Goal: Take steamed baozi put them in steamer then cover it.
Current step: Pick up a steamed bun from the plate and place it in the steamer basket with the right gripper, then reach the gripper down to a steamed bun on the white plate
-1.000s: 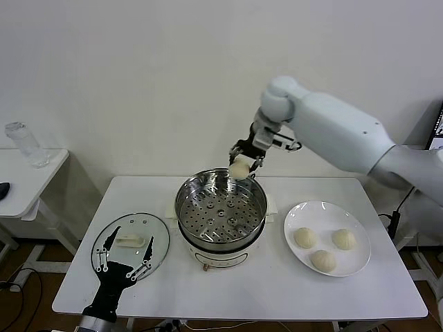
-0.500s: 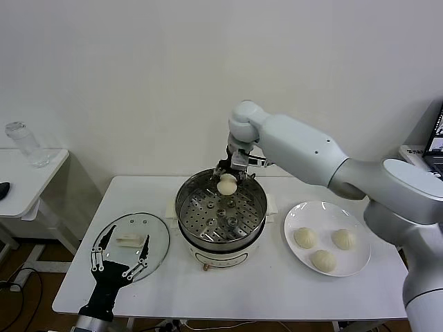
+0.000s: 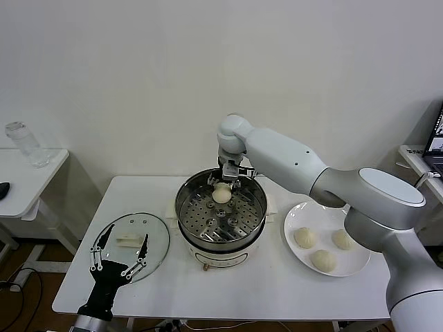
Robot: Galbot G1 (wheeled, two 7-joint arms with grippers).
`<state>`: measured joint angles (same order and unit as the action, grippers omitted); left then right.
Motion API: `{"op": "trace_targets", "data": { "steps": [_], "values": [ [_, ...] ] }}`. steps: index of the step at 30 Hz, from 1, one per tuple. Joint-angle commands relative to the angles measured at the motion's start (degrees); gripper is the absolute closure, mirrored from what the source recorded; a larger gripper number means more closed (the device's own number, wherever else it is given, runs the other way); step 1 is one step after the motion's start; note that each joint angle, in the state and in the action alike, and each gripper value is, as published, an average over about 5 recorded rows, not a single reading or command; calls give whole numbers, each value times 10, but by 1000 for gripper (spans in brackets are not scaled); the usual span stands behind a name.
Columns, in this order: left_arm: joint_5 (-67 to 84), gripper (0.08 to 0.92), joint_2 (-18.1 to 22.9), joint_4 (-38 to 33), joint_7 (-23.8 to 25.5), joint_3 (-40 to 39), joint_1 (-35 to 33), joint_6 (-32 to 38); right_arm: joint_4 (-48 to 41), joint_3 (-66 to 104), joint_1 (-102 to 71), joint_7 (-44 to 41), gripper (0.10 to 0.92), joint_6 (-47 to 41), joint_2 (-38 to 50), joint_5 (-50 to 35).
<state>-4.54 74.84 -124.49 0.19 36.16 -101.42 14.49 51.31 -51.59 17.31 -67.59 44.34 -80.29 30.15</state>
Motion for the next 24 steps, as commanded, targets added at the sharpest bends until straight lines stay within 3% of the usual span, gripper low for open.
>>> {"op": "trace_targets", "data": {
  "steps": [1, 6, 13, 18, 24],
  "values": [
    [0, 177, 0, 1, -1, 1, 0, 0, 5, 4, 1, -2, 221, -4, 1, -9],
    [0, 177, 0, 1, -1, 4, 0, 1, 59, -4, 43, -52, 203, -83, 56, -167],
    [0, 177, -2, 2, -1, 6, 2, 1, 105, -41, 132, -78, 203, -322, 204, -410],
    [0, 177, -2, 3, 0, 0, 7, 1, 73, -87, 158, -89, 203, -410, 283, -461],
    [0, 177, -2, 6, 0, -5, 11, 1, 90, -167, 125, -64, 203, -436, 362, -488]
  ]
}}
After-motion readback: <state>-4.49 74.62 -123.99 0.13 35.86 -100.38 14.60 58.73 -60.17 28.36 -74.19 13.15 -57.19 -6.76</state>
